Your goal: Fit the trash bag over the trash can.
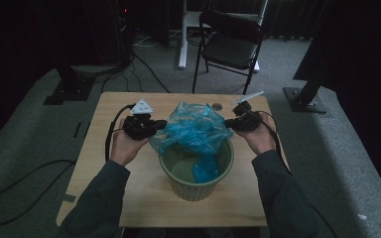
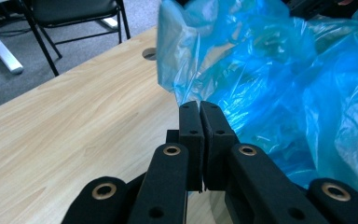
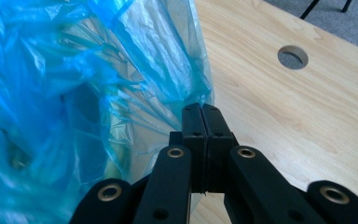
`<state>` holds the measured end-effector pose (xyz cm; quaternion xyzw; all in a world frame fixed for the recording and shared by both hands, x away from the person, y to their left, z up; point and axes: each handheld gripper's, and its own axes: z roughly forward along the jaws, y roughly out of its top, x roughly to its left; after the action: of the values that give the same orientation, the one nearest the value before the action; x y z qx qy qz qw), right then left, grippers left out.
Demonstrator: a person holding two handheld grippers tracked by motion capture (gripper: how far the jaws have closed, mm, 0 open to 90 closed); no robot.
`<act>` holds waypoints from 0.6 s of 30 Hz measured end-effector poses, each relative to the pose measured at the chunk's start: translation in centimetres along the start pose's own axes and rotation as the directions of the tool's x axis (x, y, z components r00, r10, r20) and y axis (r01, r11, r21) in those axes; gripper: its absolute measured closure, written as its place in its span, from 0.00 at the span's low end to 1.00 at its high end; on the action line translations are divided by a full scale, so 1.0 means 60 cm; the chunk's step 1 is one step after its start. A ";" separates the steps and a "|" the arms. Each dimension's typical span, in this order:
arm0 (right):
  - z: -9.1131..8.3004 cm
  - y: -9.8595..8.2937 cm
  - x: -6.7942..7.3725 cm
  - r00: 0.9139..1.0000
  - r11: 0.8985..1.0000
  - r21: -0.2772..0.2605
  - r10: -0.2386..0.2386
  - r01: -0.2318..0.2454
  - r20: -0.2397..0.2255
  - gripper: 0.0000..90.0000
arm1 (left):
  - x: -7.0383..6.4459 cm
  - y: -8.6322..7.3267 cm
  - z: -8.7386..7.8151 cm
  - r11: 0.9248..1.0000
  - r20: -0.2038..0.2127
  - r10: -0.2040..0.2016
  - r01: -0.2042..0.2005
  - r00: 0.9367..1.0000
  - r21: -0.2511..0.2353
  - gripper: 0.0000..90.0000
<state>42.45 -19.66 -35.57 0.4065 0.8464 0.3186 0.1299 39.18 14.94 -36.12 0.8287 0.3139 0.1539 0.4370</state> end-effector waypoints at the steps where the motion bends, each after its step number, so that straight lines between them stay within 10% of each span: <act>1: 0.000 -0.003 -0.001 1.000 1.000 0.002 0.005 -0.005 -0.002 1.00 | 0.002 -0.003 0.000 1.000 -0.003 -0.004 0.004 1.000 0.002 0.98; 18: -0.011 -0.047 -0.017 0.999 0.999 0.019 0.044 -0.043 -0.016 1.00 | 0.016 -0.024 0.010 0.999 -0.010 -0.037 0.037 0.999 0.033 0.99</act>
<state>41.06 -22.05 -36.94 0.4233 0.8414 0.3168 0.1121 39.70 15.79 -37.65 0.8291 0.3338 0.1446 0.4247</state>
